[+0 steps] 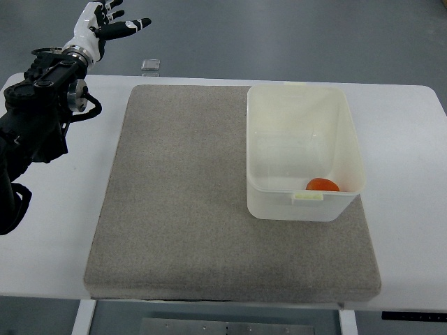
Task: Put orange in box with left hand
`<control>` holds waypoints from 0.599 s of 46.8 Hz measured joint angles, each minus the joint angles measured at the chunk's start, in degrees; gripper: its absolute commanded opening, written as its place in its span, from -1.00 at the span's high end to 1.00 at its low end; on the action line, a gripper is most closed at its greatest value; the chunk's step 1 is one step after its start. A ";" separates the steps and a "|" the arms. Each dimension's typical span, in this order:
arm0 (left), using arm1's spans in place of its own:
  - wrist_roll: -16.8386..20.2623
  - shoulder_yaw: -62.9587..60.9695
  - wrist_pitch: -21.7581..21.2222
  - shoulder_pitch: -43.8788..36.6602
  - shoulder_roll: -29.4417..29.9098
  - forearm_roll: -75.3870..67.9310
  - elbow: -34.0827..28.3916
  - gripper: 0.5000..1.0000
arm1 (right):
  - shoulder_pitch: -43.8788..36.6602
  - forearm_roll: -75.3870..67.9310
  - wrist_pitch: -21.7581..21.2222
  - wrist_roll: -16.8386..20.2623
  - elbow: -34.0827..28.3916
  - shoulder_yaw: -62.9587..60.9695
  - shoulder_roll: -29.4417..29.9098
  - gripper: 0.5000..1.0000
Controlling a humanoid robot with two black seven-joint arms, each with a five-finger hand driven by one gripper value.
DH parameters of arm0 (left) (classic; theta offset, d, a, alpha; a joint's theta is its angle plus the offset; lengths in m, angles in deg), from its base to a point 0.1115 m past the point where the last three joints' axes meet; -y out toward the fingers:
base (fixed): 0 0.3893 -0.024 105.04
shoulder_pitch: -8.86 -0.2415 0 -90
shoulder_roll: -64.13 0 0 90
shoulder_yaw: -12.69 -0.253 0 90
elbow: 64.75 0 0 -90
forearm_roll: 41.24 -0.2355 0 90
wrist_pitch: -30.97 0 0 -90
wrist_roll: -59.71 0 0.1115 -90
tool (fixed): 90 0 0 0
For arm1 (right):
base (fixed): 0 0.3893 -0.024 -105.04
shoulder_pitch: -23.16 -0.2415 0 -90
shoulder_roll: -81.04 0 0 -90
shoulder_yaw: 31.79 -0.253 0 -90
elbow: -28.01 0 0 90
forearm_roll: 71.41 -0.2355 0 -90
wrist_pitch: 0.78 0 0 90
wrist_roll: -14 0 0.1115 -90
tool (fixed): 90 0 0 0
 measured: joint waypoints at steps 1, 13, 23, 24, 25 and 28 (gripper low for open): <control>-1.00 0.56 -0.28 -0.13 -0.12 0.09 0.10 -0.45 | 0.00 0.00 0.00 0.00 0.00 0.00 0.00 -0.70; -5.97 13.59 0.52 -2.27 -1.08 0.48 0.36 -0.45 | 0.01 0.01 0.00 0.00 0.00 0.00 0.00 -0.70; -4.93 26.29 8.74 -4.88 -1.25 6.25 0.36 -0.45 | 0.01 0.03 0.00 0.00 0.00 0.00 0.00 -0.70; -4.48 26.47 8.96 -4.90 -1.27 6.52 0.36 -0.45 | 0.01 0.03 0.00 0.00 0.00 0.00 0.00 -0.70; -3.96 26.61 9.17 -4.94 -1.34 6.81 0.36 -0.45 | 0.01 0.03 0.00 0.00 0.00 0.00 0.00 -0.70; -2.51 26.87 10.11 -5.77 -1.95 7.50 0.36 -0.45 | 0.01 0.03 0.00 0.00 0.00 0.00 0.00 -0.70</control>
